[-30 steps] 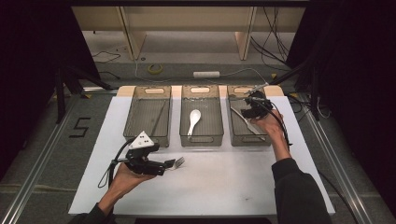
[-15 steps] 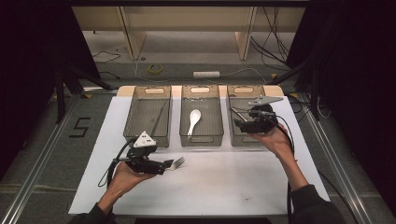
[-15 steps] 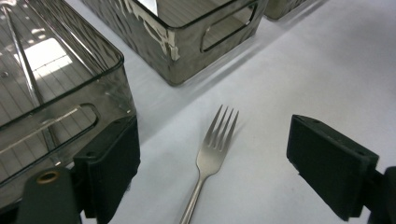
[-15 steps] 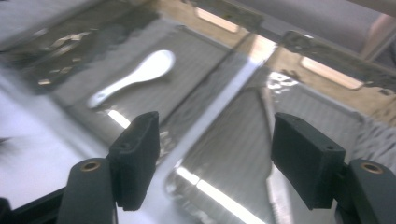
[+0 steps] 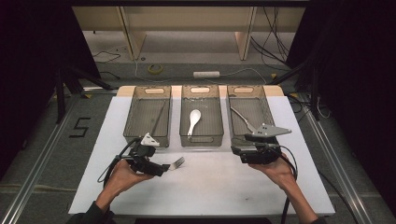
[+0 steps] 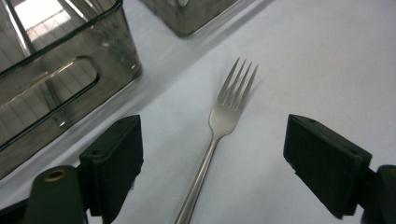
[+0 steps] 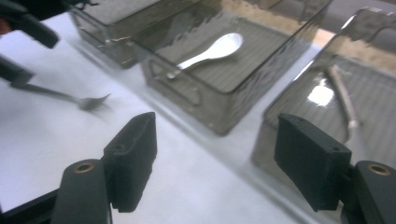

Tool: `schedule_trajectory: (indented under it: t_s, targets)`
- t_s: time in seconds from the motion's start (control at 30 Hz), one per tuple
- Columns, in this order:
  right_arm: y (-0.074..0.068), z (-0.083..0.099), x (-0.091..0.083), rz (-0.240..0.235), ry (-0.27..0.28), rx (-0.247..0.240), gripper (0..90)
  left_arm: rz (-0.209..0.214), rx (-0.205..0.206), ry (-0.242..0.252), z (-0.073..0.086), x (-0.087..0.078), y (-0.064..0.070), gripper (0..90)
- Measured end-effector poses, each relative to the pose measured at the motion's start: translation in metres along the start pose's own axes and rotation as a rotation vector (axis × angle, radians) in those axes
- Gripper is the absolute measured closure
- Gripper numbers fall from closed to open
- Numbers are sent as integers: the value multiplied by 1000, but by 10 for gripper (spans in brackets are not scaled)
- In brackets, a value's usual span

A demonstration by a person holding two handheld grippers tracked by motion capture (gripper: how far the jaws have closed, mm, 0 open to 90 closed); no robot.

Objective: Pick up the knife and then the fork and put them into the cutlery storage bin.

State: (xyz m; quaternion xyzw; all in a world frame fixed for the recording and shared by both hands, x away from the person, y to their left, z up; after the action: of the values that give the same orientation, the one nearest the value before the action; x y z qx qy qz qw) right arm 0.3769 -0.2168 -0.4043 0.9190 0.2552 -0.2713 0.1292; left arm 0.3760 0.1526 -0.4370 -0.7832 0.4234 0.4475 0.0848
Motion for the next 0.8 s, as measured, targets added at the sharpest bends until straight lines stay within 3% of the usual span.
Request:
schedule_trajectory:
  t_s: [0.33,0.63,0.8]
  targets:
    - [-18,21,-5,-50,-14,0,273,-19,-44,-177,10,-1,-15,284]
    - [-22,32,-12,-62,-3,20,265,-16,-55,-269,18,3,-20,404]
    - [-24,36,-13,-65,-10,16,265,-5,-29,-307,20,11,-19,501]
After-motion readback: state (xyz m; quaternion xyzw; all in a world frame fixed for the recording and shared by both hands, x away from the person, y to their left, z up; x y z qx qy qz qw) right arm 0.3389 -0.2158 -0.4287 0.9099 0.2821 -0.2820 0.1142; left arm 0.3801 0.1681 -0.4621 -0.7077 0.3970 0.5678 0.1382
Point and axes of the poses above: each handheld gripper's, and its own axes: x roughly forward along the jaws, z roughly out of its underside, y roughly to its right, the point moved 1 cm from there along x, roughly forward along the jaws, and after that the axes turned 13 degrees about z, right-handed, at the moved point
